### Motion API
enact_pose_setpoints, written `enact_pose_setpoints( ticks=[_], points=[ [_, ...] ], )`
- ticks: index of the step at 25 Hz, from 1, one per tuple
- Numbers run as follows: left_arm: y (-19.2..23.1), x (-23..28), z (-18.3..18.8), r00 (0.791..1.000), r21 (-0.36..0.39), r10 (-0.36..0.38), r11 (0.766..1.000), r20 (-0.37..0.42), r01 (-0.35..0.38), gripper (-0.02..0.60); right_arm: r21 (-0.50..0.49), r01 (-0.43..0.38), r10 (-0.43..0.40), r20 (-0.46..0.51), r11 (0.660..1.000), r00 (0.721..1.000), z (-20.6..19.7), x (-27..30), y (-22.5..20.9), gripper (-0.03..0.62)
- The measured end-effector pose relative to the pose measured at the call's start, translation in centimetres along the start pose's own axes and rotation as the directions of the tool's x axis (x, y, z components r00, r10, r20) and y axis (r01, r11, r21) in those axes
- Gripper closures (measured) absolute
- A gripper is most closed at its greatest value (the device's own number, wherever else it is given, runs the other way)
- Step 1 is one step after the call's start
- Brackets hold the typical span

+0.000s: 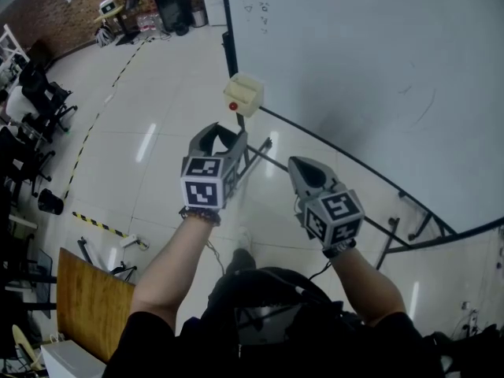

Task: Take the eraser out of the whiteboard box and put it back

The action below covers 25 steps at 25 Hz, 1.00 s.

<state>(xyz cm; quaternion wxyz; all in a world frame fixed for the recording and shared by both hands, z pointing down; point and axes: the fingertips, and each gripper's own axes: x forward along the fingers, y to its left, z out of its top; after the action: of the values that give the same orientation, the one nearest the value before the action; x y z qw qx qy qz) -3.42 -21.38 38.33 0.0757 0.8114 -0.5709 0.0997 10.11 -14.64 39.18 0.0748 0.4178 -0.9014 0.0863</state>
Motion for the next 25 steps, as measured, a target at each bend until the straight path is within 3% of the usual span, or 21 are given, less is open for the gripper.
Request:
enact_pose_setpoints(
  ticks=[11, 25],
  points=[
    [3.9, 6.6, 1.7, 1.000, -0.005, -0.015, 1.000, 0.022, 0.015, 0.333, -0.006, 0.036, -0.036, -0.011, 0.999, 0.999, 1.1, 5.4, -3.2, 0.568],
    [9.7, 16.6, 2.2, 0.998, 0.002, -0.057, 0.998, -0.015, 0.057, 0.333, 0.014, 0.099, -0.098, -0.020, 0.995, 0.995, 2.9, 14.0, -7.0, 0.568]
  ],
)
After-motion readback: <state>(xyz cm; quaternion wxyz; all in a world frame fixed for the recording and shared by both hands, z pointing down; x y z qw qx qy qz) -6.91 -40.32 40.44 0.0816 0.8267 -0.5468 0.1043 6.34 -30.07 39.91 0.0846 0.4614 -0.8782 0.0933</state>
